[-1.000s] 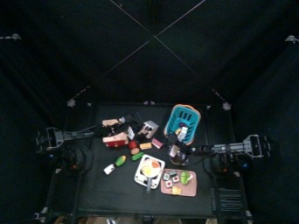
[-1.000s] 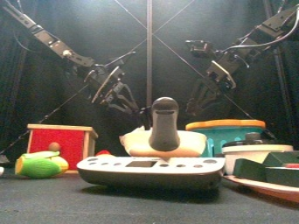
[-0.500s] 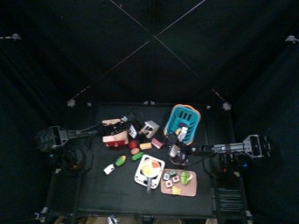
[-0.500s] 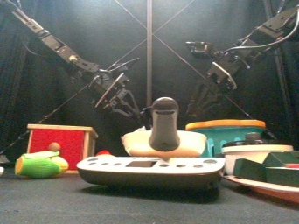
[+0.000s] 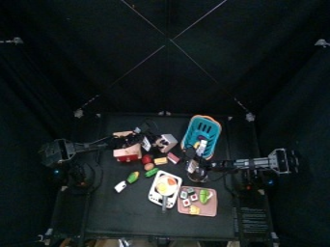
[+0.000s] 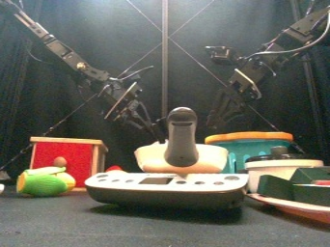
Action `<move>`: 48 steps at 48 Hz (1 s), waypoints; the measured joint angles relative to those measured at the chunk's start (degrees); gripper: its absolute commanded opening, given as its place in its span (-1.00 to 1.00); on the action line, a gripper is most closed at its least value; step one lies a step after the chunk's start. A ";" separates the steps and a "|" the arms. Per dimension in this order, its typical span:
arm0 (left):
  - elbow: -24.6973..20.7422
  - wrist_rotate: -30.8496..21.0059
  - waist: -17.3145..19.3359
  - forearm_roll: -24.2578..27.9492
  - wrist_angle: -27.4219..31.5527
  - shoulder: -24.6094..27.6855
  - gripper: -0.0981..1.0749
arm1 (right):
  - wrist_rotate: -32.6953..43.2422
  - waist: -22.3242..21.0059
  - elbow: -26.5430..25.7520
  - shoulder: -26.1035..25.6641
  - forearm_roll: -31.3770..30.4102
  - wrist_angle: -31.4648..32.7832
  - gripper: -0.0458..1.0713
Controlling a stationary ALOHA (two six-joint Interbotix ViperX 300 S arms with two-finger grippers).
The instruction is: Grab cleaver
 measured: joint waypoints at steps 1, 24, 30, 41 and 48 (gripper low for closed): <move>0.00 0.00 0.00 0.00 0.00 -0.09 0.08 | 0.09 0.00 0.00 0.00 0.00 0.00 0.67; 0.18 0.00 0.00 1.05 0.18 -2.37 0.02 | 0.09 0.00 0.09 0.00 0.00 0.00 0.67; 0.88 0.00 0.00 1.41 0.18 -3.25 -0.06 | 0.09 0.00 0.09 0.00 0.09 0.00 0.67; 2.02 0.09 0.09 1.41 1.58 -3.87 -0.09 | 0.09 0.00 0.18 0.00 0.09 0.00 0.67; 1.93 0.09 0.26 1.49 3.34 -4.48 -0.09 | 0.09 -0.09 0.09 0.00 0.00 0.00 0.67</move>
